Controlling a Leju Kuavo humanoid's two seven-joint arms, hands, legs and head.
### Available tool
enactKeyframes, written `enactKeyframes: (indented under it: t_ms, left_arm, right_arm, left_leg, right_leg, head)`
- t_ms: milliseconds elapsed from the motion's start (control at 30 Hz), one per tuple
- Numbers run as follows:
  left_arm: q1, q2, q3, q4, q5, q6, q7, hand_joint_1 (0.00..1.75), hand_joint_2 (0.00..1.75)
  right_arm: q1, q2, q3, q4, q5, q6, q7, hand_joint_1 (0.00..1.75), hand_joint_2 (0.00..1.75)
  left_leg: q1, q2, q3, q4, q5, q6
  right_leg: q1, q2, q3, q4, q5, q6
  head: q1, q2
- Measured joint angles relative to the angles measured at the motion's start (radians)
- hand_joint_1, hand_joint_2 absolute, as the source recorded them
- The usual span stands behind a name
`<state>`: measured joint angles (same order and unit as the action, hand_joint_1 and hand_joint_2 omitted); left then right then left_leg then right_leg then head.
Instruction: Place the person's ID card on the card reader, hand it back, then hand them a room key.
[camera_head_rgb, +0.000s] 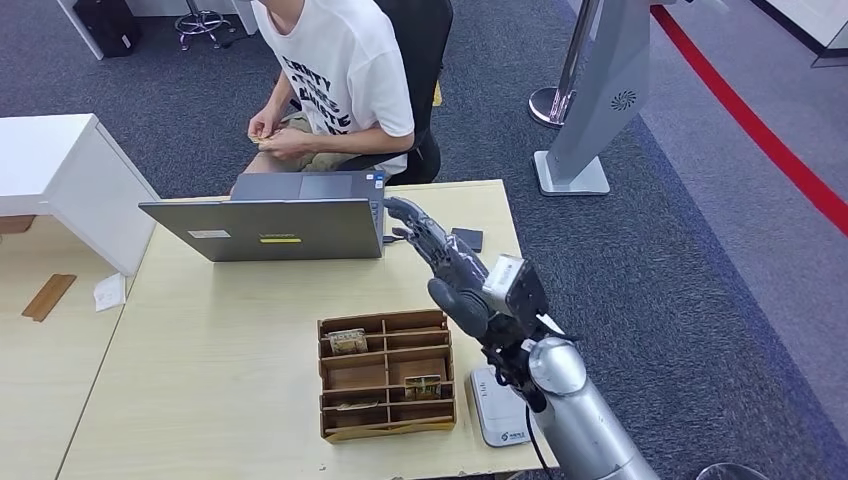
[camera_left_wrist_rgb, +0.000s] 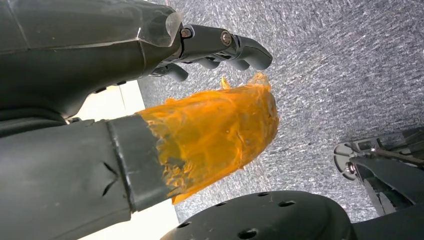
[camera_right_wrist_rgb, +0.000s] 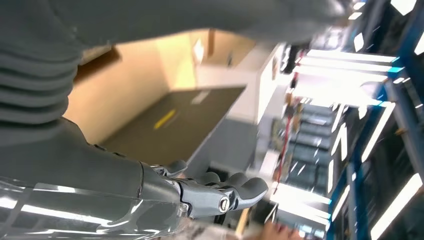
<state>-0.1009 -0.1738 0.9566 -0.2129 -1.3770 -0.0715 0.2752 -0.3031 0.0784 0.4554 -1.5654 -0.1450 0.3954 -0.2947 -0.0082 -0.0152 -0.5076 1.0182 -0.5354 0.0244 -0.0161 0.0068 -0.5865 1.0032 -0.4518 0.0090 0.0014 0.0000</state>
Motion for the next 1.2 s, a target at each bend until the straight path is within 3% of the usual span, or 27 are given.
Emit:
enactKeyframes:
  t_ms: [233, 800, 967, 1200]
  left_arm:
    - [0.005, 0.004, 0.001, 0.0, 0.006, 0.0, -0.003, 0.0, 0.0]
    - [0.007, 0.007, 0.001, 0.0, 0.007, -0.001, -0.003, 0.0, 0.0]
    - [0.007, 0.007, 0.002, 0.0, 0.01, -0.001, -0.003, 0.0, 0.0]
    - [0.007, 0.008, 0.01, 0.0, 0.01, -0.003, -0.003, 0.0, 0.0]
  right_arm:
    - [0.089, -0.04, 0.0, -0.076, -0.059, 0.064, -0.013, 0.0, 0.0]
    - [0.104, -0.056, 0.0, -0.102, -0.073, 0.079, -0.016, 0.0, 0.0]
    - [0.138, -0.063, 0.001, -0.117, -0.121, 0.148, -0.034, 0.0, 0.0]
    - [0.228, -0.094, 0.01, -0.17, -0.191, 0.315, -0.099, 0.0, 0.0]
  left_leg:
    - [0.0, 0.001, 0.0, 0.0, 0.0, 0.0]
    - [0.0, 0.001, 0.0, 0.0, 0.0, 0.0]
    - [0.0, 0.001, 0.0, 0.0, 0.0, 0.0]
    - [0.0, 0.001, 0.0, 0.0, -0.001, 0.001]
  right_leg:
    - [0.0, 0.0, 0.0, 0.0, 0.0, 0.0]
    - [0.0, 0.0, 0.0, 0.0, 0.0, 0.0]
    - [0.0, 0.0, 0.0, 0.0, 0.0, 0.0]
    - [0.0, 0.0, 0.0, 0.0, 0.0, 0.0]
  head:
    - [0.0, 0.0]
    - [0.0, 0.0]
    - [0.0, 0.0]
    - [0.0, 0.0]
